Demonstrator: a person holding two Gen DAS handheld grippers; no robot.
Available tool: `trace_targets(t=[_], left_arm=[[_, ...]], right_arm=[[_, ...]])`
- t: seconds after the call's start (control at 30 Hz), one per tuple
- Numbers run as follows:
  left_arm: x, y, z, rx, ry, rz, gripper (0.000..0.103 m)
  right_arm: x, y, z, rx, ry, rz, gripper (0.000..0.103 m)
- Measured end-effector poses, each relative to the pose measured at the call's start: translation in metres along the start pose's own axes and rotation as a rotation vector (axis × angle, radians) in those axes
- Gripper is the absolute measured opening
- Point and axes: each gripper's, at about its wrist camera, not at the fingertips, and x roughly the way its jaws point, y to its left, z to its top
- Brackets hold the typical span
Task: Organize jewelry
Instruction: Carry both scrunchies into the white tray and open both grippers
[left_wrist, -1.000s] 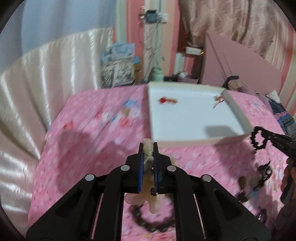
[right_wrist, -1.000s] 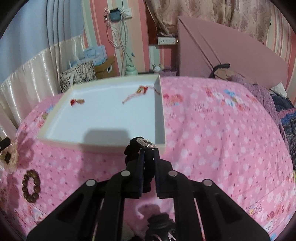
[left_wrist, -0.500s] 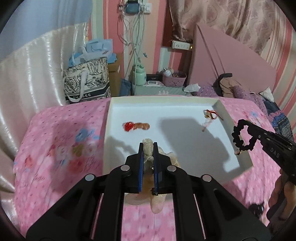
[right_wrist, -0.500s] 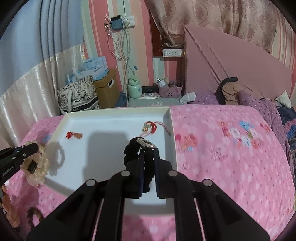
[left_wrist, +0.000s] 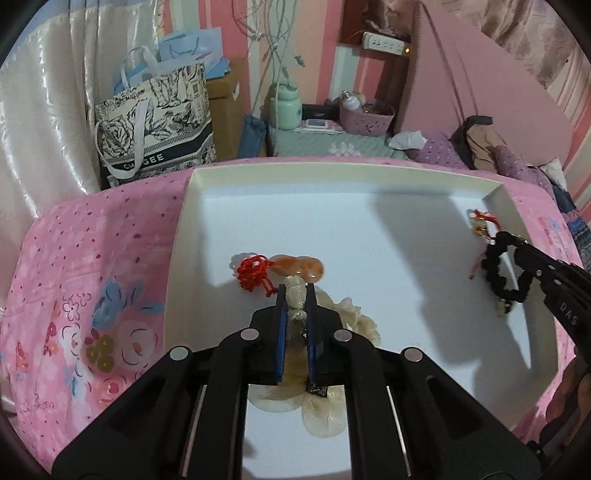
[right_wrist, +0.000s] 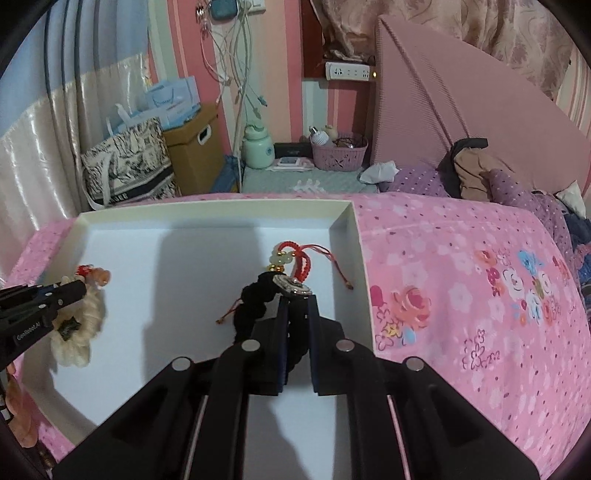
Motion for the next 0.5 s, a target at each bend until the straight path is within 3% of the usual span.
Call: trace_targets(t=[0.33,0.4,0.43,0.47,0.5], left_arm=[[0.006,0.003,0.004,-0.004,0.014,0.023,0.009],[0.006,0.002,0.005,-0.002,0.014,0.029,0.012],[0.006,0.002,0.004,0.000,0.016,0.029,0.019],[0.006,0.002,0.004,0.000,0.018,0.026,0.023],[0.006,0.002,0.004,-0.001,0.021,0.024,0.033]], right_arm=[[0.023,0.003,-0.005,0.005,0.082,-0.003,0.012],[0.023,0.006,-0.005,-0.011,0.081,-0.018,0.012],[0.023,0.007,-0.005,-0.017,0.081,-0.025,0.014],[0.023,0.008,-0.005,-0.021,0.081,-0.030,0.023],[0.022,0.009,-0.006,-0.024,0.083,-0.033,0.040]])
